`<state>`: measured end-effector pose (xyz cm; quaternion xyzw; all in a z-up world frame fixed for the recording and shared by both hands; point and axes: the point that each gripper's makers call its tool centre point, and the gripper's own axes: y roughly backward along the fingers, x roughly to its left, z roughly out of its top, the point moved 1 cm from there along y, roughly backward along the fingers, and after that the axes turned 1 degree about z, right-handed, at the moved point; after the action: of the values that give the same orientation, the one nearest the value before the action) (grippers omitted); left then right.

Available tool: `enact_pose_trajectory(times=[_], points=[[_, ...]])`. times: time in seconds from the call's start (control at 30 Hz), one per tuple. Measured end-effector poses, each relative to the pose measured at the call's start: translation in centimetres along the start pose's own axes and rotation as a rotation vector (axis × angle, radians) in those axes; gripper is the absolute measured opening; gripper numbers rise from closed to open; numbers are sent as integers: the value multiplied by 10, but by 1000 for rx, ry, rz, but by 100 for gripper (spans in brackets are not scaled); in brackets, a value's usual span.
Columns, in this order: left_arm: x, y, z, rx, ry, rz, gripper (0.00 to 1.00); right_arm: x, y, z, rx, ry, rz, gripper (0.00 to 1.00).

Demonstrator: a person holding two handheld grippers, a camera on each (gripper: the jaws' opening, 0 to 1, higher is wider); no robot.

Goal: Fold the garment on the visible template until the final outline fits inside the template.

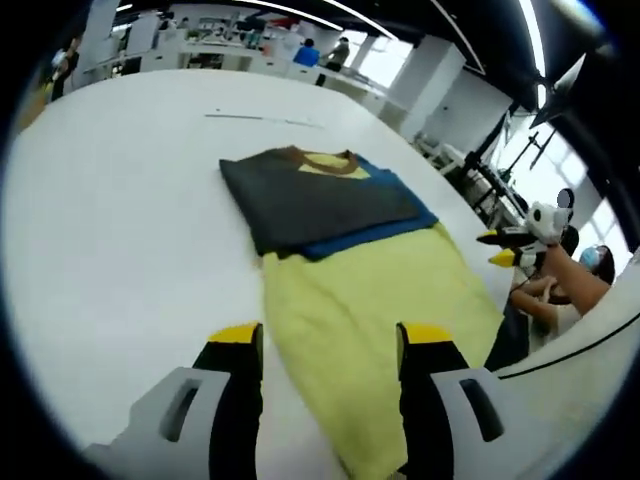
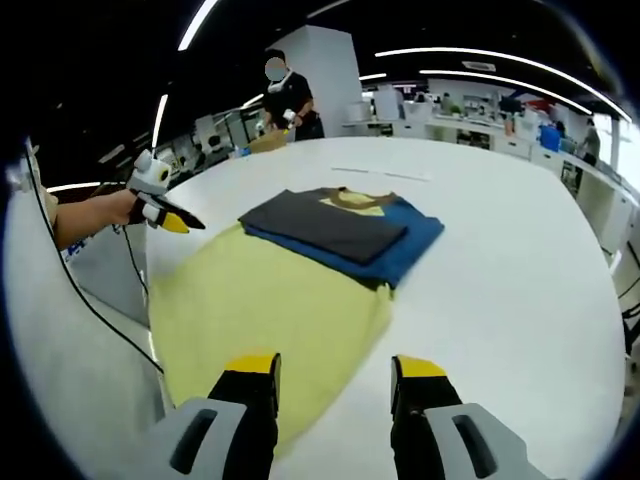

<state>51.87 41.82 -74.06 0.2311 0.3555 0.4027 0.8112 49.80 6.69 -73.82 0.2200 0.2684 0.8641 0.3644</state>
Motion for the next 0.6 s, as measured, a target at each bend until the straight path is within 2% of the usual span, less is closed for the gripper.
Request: enact_pose_trajectory(times=[0.3, 0.6], points=[[1, 7, -26, 37, 11, -8, 51, 4, 3, -7, 13, -5, 0, 41], [-1, 12, -36, 49, 12, -18, 50, 8, 4, -11, 18, -10, 0, 41]])
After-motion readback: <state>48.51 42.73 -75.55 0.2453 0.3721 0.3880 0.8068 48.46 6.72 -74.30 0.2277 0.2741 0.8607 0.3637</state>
